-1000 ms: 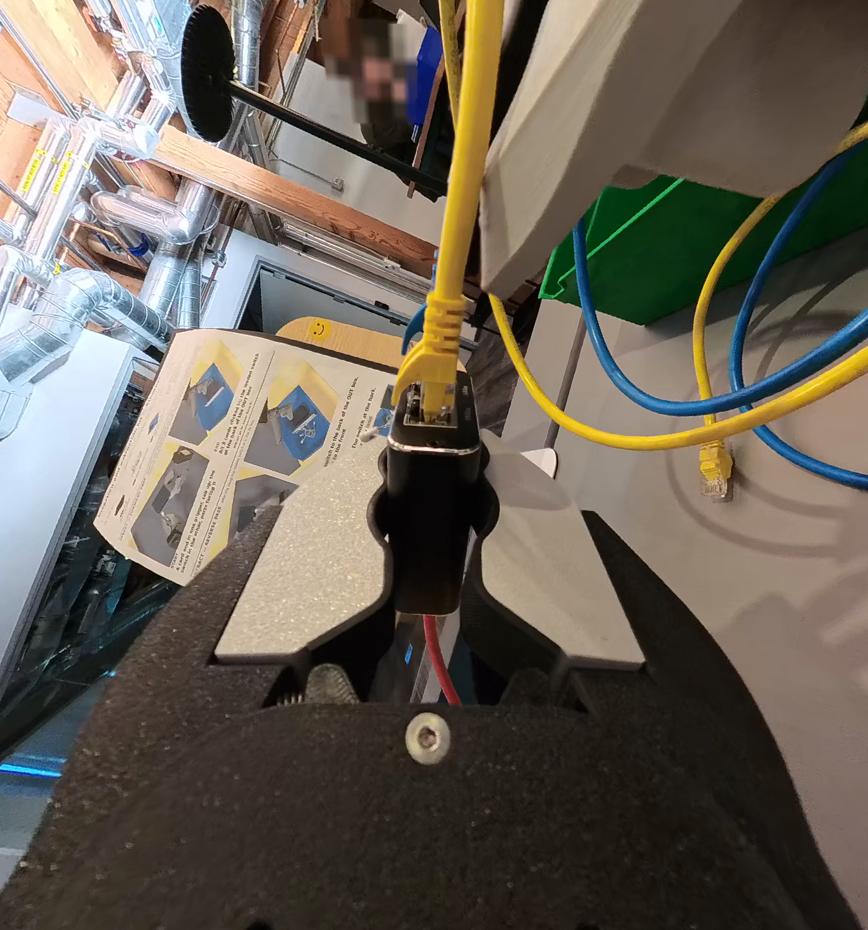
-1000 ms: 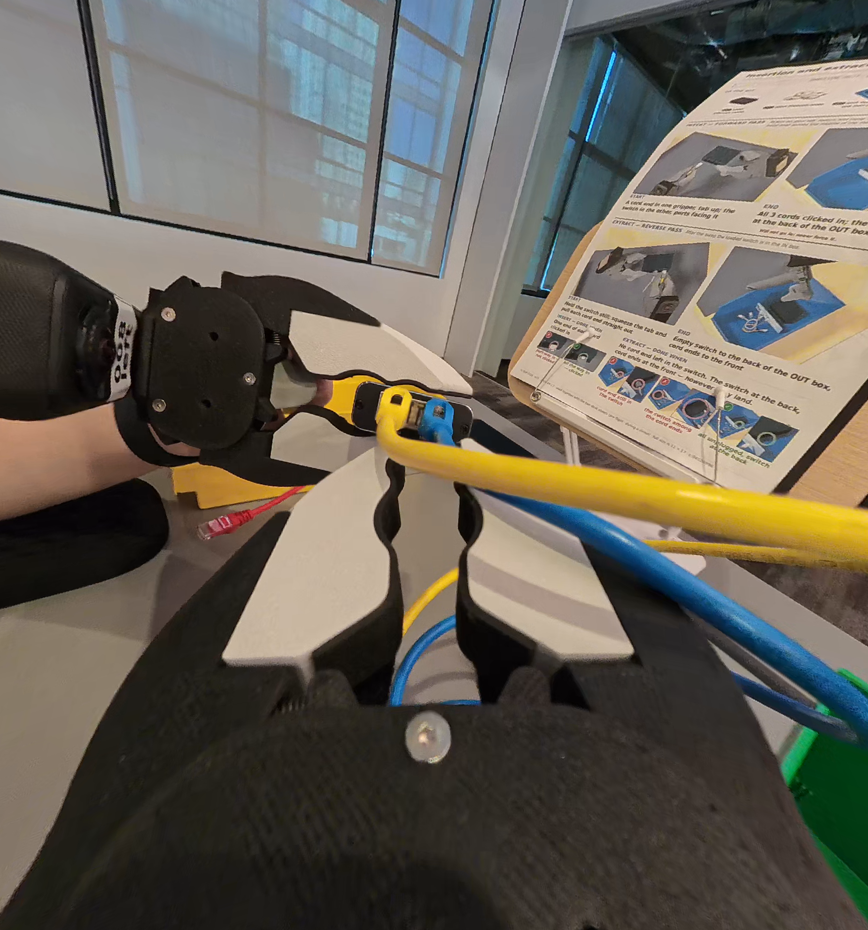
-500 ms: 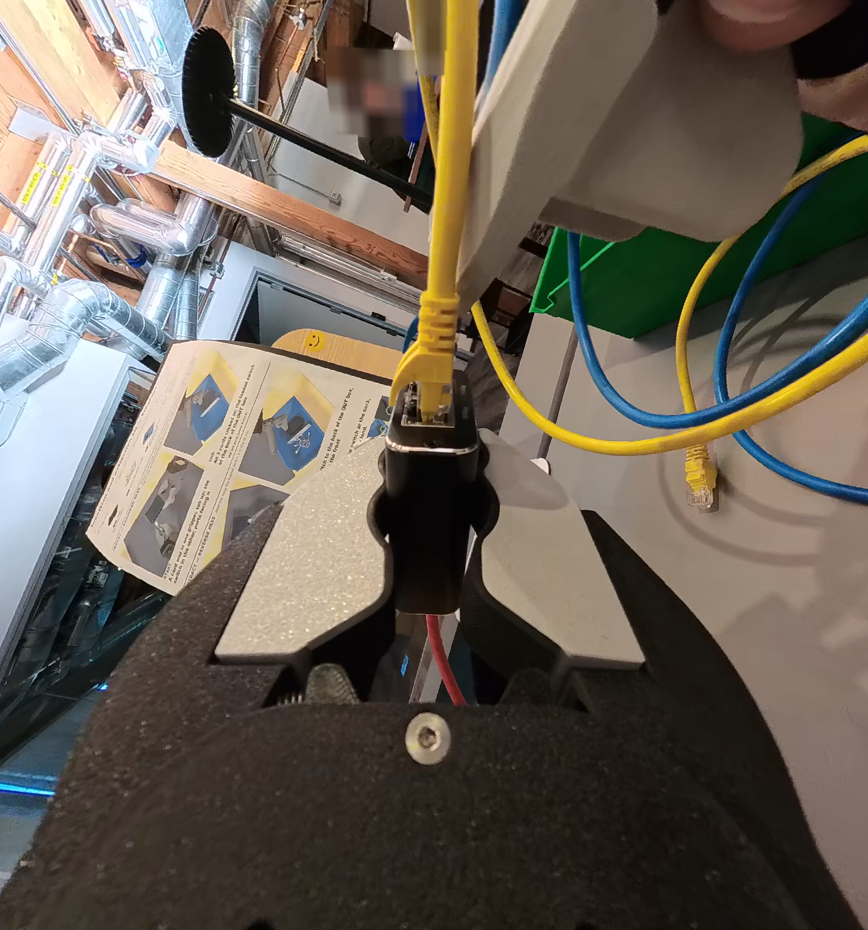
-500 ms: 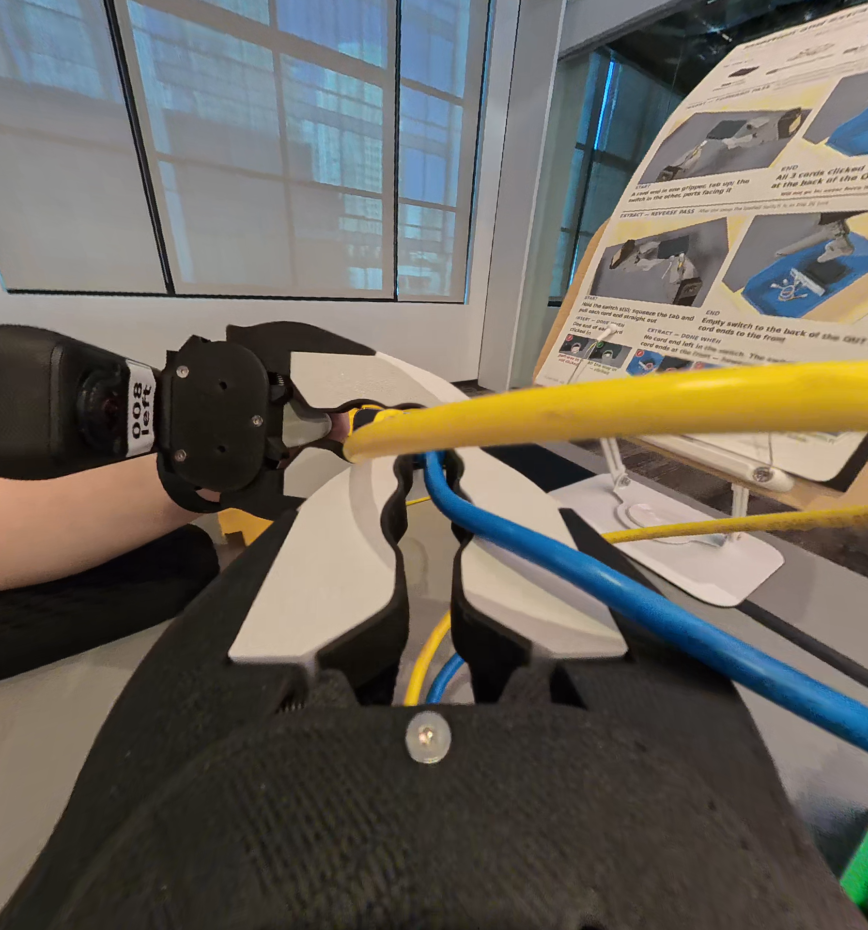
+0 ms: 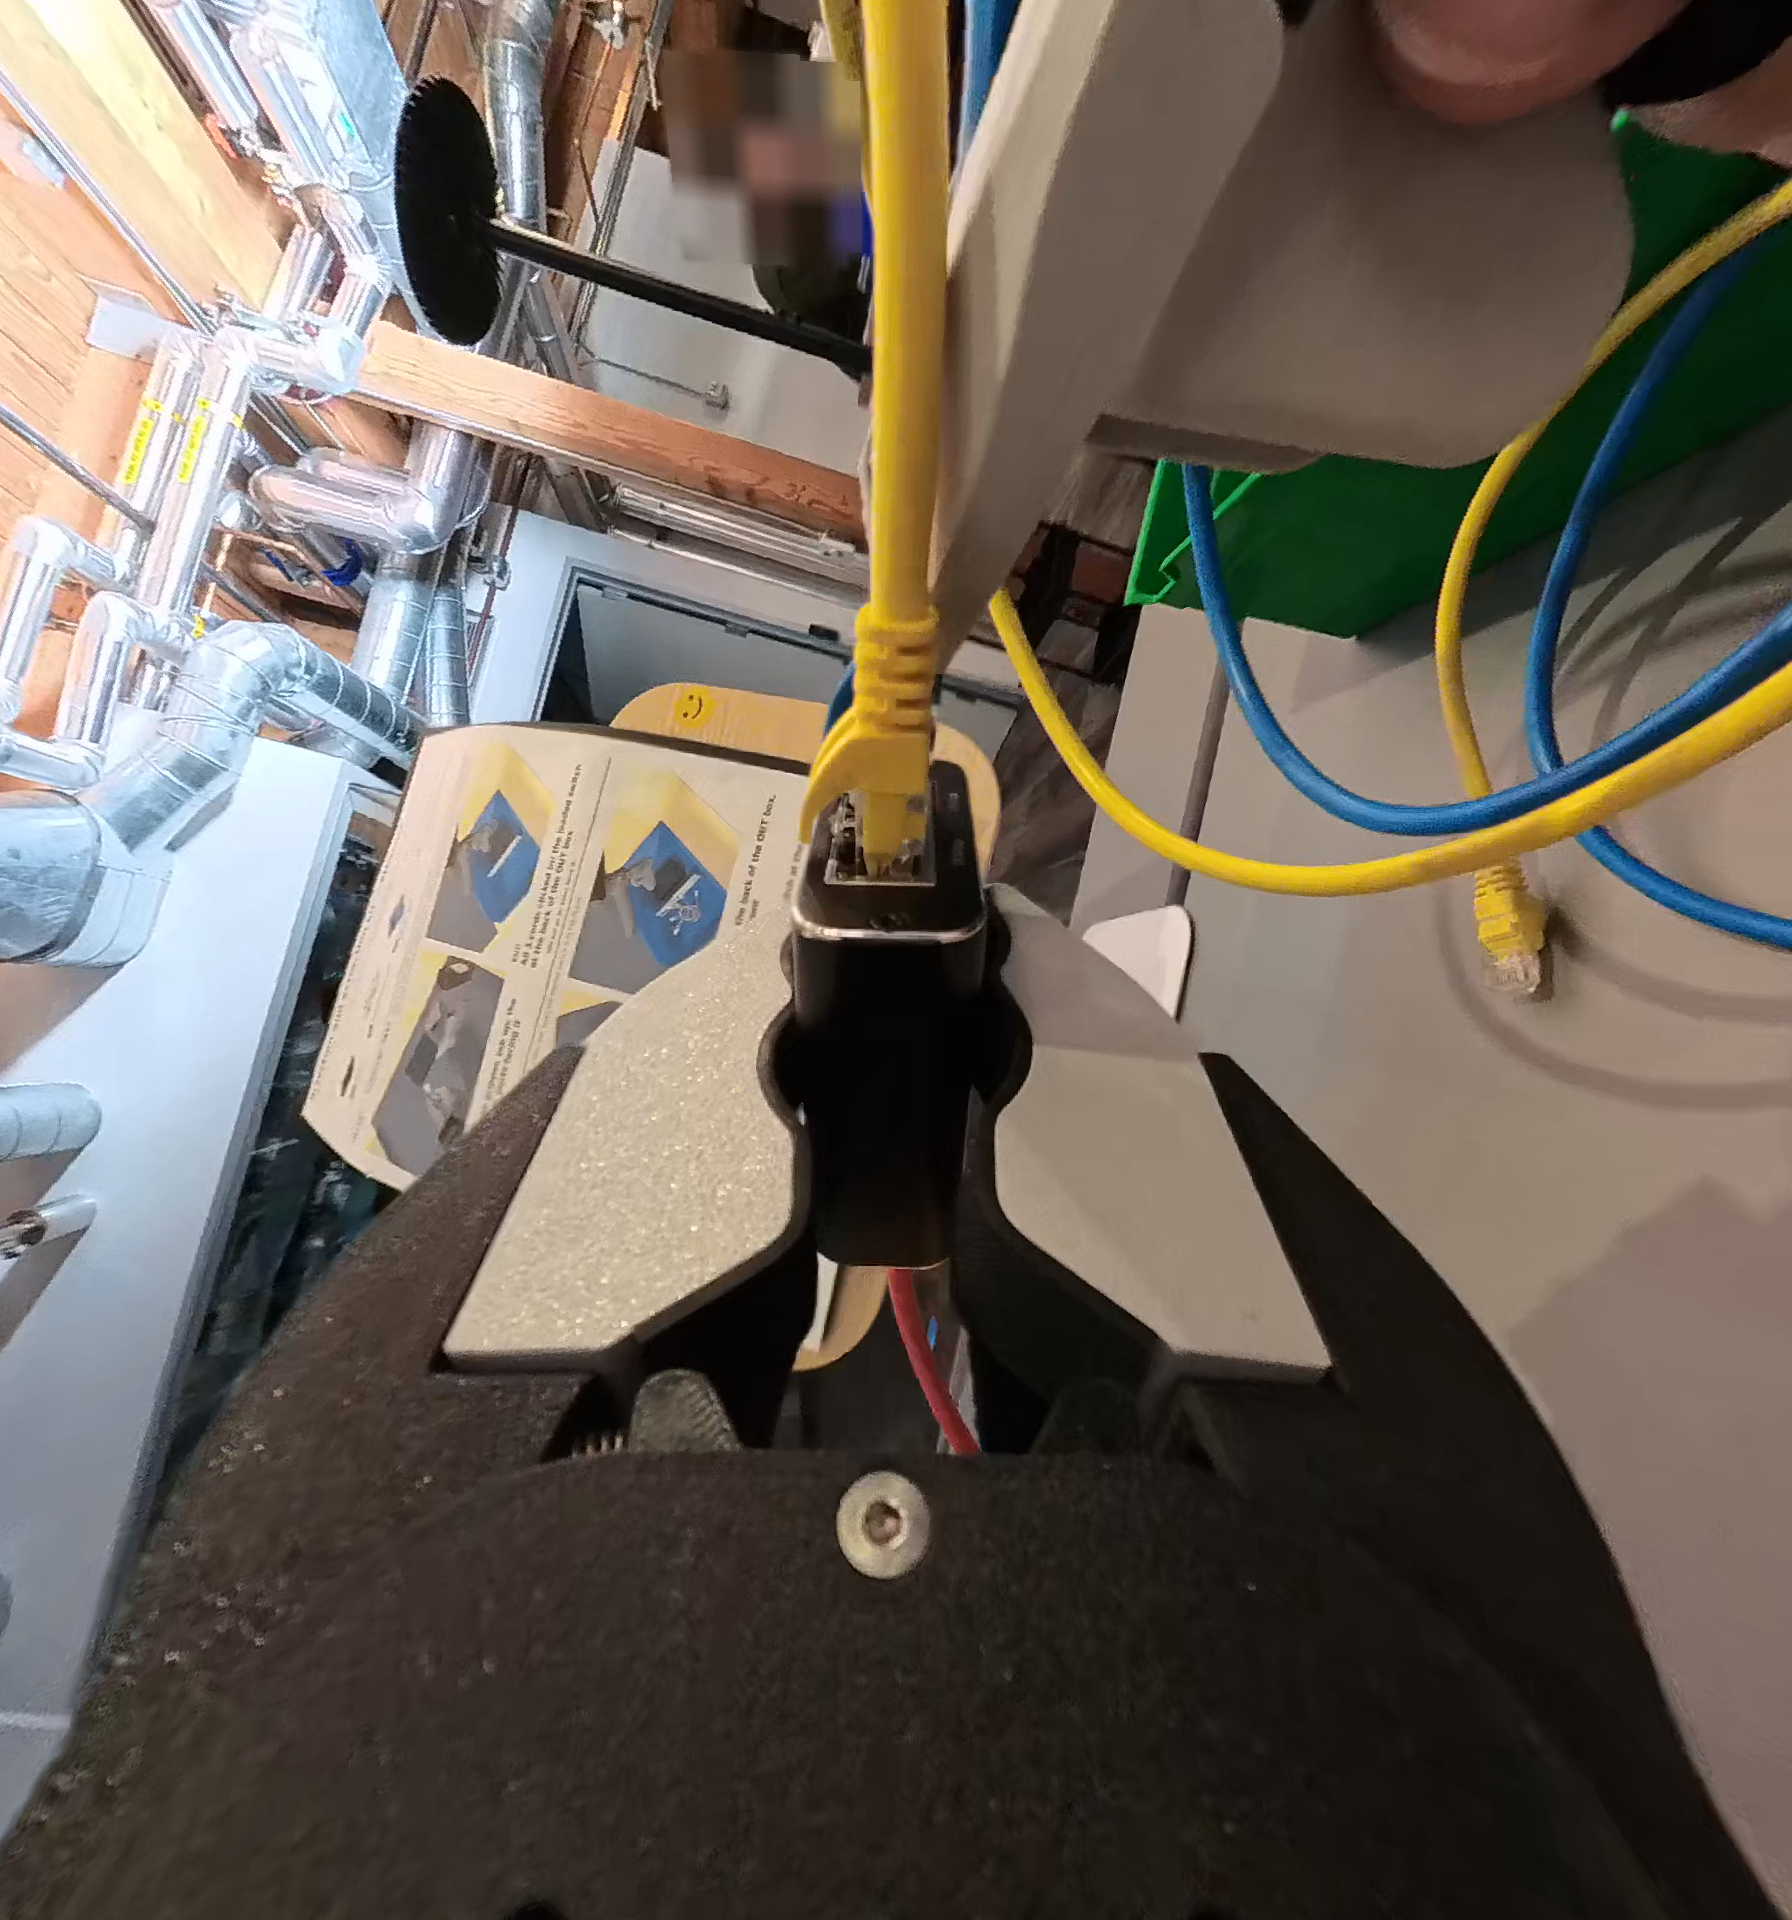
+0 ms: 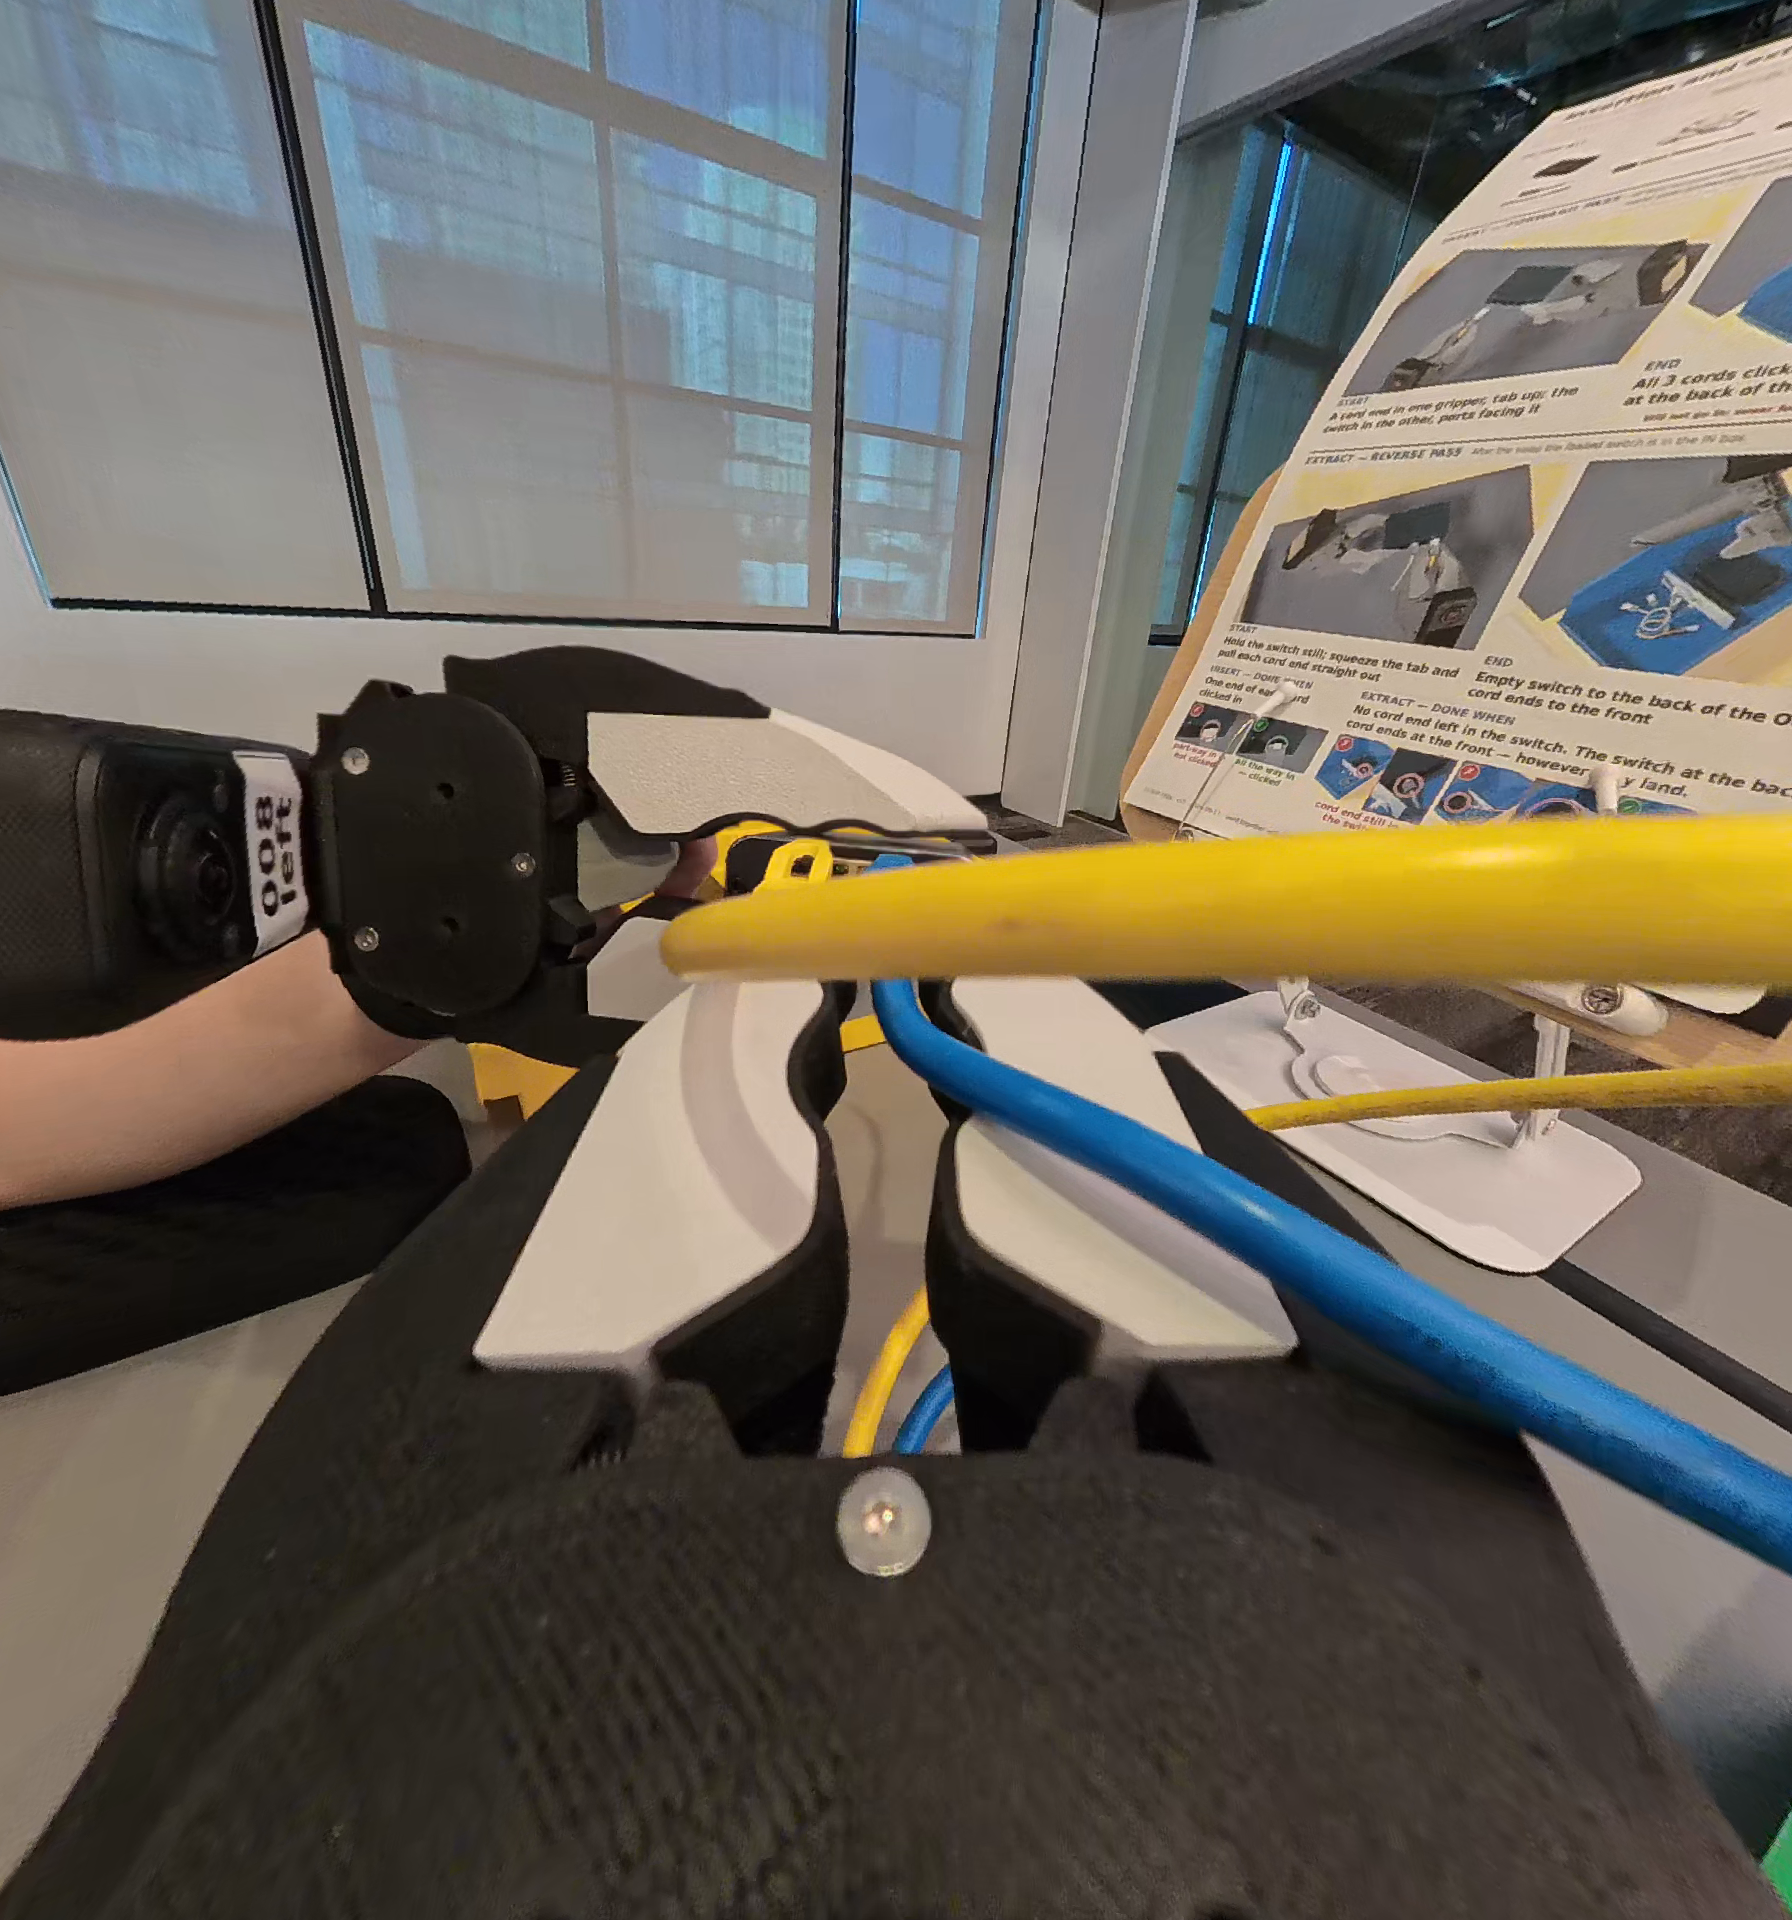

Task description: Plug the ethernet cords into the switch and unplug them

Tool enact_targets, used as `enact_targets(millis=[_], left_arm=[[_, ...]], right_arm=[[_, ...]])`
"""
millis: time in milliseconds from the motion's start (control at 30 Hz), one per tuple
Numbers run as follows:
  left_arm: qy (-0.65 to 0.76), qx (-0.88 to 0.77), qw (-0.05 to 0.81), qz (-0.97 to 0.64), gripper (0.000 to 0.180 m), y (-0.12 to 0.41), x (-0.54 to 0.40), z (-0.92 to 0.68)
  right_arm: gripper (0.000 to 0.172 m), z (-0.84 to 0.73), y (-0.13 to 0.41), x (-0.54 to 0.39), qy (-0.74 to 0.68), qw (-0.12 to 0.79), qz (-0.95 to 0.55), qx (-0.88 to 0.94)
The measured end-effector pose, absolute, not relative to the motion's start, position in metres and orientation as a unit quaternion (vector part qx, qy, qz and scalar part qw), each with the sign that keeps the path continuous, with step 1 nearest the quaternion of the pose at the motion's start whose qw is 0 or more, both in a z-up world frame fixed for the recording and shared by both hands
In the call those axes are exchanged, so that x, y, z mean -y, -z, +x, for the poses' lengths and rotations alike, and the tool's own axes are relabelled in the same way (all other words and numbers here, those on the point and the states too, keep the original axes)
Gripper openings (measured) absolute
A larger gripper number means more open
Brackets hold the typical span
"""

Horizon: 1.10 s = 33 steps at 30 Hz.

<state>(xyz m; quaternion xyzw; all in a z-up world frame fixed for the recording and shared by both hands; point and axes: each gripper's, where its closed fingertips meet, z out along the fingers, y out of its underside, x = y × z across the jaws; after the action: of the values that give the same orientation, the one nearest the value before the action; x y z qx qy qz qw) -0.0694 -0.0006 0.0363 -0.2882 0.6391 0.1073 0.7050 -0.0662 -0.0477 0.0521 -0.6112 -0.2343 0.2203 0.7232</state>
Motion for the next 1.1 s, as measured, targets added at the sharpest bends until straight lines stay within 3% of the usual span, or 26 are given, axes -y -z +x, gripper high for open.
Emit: enact_targets(millis=[1100], left_arm=[[-0.138, -0.65, 0.674, -0.324, 0.025, -0.022, -0.006, -0.071]], right_arm=[[0.012, -0.076, -0.041, 0.045, -0.15, 0.715, -0.636, 0.249]])
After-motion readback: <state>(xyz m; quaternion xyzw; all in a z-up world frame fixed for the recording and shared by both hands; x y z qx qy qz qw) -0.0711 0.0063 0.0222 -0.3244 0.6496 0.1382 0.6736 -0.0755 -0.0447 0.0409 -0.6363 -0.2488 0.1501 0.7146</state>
